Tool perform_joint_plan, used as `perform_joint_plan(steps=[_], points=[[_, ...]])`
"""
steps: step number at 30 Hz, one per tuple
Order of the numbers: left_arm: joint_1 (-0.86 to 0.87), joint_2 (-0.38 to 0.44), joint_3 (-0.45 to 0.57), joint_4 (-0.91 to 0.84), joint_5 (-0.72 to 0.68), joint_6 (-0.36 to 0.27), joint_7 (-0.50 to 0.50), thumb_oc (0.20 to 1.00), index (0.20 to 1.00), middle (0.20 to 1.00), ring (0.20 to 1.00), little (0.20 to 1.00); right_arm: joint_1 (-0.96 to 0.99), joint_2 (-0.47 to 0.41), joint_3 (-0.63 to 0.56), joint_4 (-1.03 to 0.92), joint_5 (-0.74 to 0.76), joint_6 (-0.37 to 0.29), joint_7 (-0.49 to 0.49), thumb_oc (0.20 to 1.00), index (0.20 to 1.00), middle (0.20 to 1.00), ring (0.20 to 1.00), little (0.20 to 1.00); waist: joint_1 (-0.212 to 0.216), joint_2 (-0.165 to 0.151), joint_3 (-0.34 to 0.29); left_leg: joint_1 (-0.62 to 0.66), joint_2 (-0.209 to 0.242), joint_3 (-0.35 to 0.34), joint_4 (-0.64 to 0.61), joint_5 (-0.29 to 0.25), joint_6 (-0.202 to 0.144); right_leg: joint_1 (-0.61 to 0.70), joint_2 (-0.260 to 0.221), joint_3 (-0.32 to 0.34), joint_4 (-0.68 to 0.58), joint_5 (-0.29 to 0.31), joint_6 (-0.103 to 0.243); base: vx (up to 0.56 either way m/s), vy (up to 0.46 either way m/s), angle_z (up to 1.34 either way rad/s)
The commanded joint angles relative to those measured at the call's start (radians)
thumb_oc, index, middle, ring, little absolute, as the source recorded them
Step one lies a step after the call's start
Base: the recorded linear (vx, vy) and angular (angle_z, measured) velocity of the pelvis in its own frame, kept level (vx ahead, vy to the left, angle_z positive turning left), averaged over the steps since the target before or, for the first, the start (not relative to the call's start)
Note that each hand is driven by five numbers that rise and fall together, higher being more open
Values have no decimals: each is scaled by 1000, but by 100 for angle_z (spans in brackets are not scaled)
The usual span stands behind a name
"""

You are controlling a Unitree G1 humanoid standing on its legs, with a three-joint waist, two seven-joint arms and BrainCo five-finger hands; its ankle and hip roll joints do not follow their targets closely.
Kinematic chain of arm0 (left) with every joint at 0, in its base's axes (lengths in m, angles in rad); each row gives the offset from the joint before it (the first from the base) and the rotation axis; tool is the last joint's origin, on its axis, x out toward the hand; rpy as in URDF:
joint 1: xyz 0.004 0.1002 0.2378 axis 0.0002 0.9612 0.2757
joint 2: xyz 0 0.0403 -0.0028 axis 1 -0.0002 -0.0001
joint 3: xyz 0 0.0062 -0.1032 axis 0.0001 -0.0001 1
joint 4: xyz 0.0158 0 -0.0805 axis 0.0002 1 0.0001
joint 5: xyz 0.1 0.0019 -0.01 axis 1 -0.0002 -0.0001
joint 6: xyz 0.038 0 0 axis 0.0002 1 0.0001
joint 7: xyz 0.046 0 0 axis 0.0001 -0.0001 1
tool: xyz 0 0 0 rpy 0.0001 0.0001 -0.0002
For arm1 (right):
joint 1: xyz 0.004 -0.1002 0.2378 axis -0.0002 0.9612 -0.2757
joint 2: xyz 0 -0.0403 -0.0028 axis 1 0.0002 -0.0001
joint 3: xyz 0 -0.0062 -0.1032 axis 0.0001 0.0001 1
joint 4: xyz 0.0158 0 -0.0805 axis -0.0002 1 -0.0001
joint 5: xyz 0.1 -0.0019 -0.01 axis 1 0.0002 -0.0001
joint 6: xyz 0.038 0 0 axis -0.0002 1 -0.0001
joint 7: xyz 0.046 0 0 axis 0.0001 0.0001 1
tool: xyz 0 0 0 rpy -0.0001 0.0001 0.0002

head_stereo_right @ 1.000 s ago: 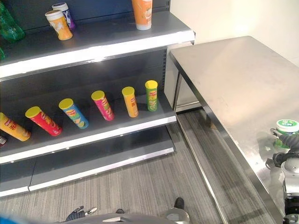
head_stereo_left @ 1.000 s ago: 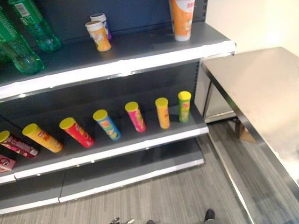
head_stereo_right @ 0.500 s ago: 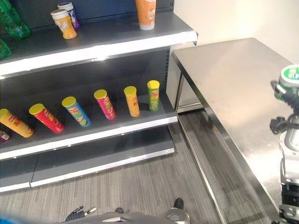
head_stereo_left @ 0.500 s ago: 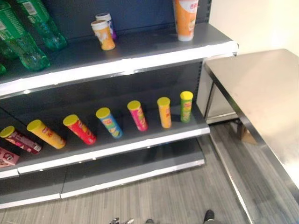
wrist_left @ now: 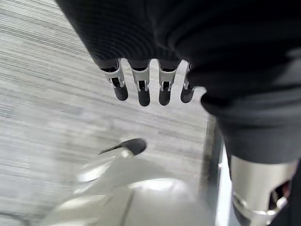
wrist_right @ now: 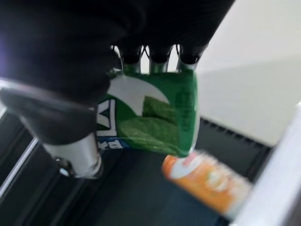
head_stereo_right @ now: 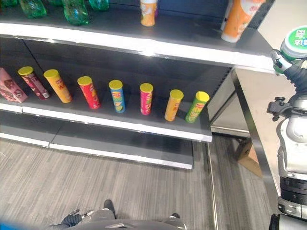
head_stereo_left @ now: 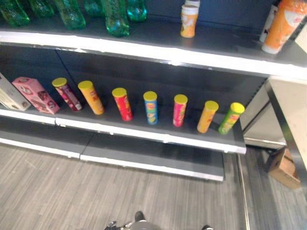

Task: Put the goods on the table back onto the shelves and tidy them up.

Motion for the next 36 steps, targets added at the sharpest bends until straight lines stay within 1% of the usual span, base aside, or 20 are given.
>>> perform_joint_plan(steps=[1,4,6,8,9,10,11,12,15,16,17,18,20,21,22,23,25,26,31,36], points=[[-19,19,-19,0,12,-25,17,1000,1000,1000,1000,1000,-75,-88,17,-35,30,-27,8,200,200,200,200,200,19,20,-25,5,46,-53,-7,-57,-42,-3,-28,7,71,-88,31,28,267,9],[-14,31,-16,-1,16,-26,19,1000,1000,1000,1000,1000,-112,-80,54,-33,54,-25,22,200,200,200,200,200,31,8,-30,15,-8,-51,-22,-83,-11,-27,-81,11,123,-69,52,38,230,2],[-1,46,-20,-18,17,-23,13,1000,1000,1000,1000,1000,-154,-74,104,-22,126,-25,52,200,200,200,200,200,34,-3,-19,45,-43,-46,-47,-96,20,-68,-123,40,222,-26,62,34,242,0],[1,53,-23,-25,18,-23,11,1000,1000,1000,1000,1000,-164,-80,117,-8,150,-33,63,200,200,200,200,200,36,-7,-16,48,-46,-45,-54,-97,23,-84,-126,56,251,-25,67,-13,98,-8],[-2,62,-30,-34,17,-23,7,1000,1000,1000,1000,1000,-167,-90,127,0,171,-32,72,200,200,200,200,200,32,-12,-9,41,-48,-40,-57,-78,30,-108,-112,70,258,-12,48,-60,28,-12],[-11,69,-37,-46,10,-23,5,1000,1000,1000,1000,1000,-174,-102,137,6,198,-35,85,200,200,200,200,200,27,-13,-3,38,-44,-52,-65,-72,27,-132,-81,116,245,-26,40,-86,-22,-1],[-27,77,-44,-63,-11,-26,1,1000,1000,1000,1000,1000,-214,-128,174,27,249,-40,94,200,200,200,200,200,24,-14,9,35,-44,-69,-66,-68,22,-160,-24,180,176,-44,32,-44,-49,16],[-29,82,-50,-65,-17,-25,-4,1000,1000,1000,1000,1000,-234,-139,191,46,266,-44,95,200,200,200,200,200,28,-16,10,29,-47,-79,-59,-68,17,-151,-9,192,131,-50,29,-40,-35,31],[-31,82,-49,-63,-18,-24,-4,1000,1000,1000,1000,1000,-262,-148,211,68,271,-42,94,200,200,200,200,200,29,-18,10,18,-47,-88,-49,-65,16,-142,0,199,103,-46,31,-14,-31,35],[-34,85,-56,-57,-22,-23,-5,1000,1000,1000,1000,1000,-301,-165,252,98,271,-34,96,200,200,200,200,200,38,-25,9,17,-45,-97,-42,-66,13,-129,16,217,87,-51,30,30,-95,49],[-29,82,-53,-49,-28,-24,-5,1000,1000,1000,1000,1000,-404,-187,343,168,275,-20,102,200,200,200,200,200,48,-29,-3,13,-37,-96,-37,-62,7,-106,26,212,47,-37,30,50,-124,36],[-24,78,-57,-47,-32,-25,-8,1000,1000,1000,1000,1000,-463,-191,398,218,281,-13,109,200,200,200,200,200,56,-28,-10,15,-32,-96,-33,-62,3,-87,31,205,31,-37,29,45,-124,3],[-23,78,-65,-38,-43,-24,-12,1000,1000,1000,1000,1000,-564,-198,488,325,288,0,118,200,200,200,200,200,72,-31,-17,10,-25,-107,-26,-60,-2,-75,42,200,19,-41,24,20,-79,-7],[-23,77,-64,-38,-43,-24,-12,1000,1000,1000,1000,1000,-568,-198,492,328,289,0,119,200,200,200,200,200,70,-30,-17,10,-25,-107,-26,-60,-2,-75,42,200,19,-41,24,41,-107,9],[-20,74,-74,-3,-43,-23,-16,1000,1000,1000,1000,1000,-674,-188,588,465,269,25,126,200,200,200,200,200,98,-34,-33,6,-18,-122,-19,-56,-12,-48,52,181,1,-49,19,43,-77,18],[-21,72,-72,-2,-43,-24,-16,1000,1000,1000,1000,1000,-682,-187,595,470,270,24,127,200,200,200,200,200,94,-32,-32,6,-18,-123,-19,-56,-12,-47,52,180,0,-48,19,60,-107,28],[-20,70,-81,7,-52,-26,-14,1000,1000,1000,1000,1000,-770,-166,668,594,265,44,140,200,200,200,200,200,117,-33,-43,5,-14,-137,-17,-51,-19,-27,58,157,-8,-54,14,40,-72,35],[-20,67,-79,8,-52,-26,-14,1000,1000,1000,1000,1000,-779,-165,676,599,267,42,141,200,200,200,200,200,114,-31,-42,5,-14,-139,-17,-51,-19,-26,58,156,-9,-54,14,37,-61,27],[-22,58,-106,32,-55,-30,-13,1000,1000,1000,1000,1000,-881,-96,749,795,283,70,165,200,200,200,200,200,145,-29,-53,5,-14,-162,-17,-48,-24,-6,62,122,-9,-65,8,27,-47,19],[-22,45,-119,53,-55,-27,-4,1000,1000,1000,1000,1000,-917,-36,760,855,307,82,167,200,200,200,200,200,151,-24,-56,6,-16,-179,-24,-42,-25,5,65,100,-4,-72,3,32,-28,16]])
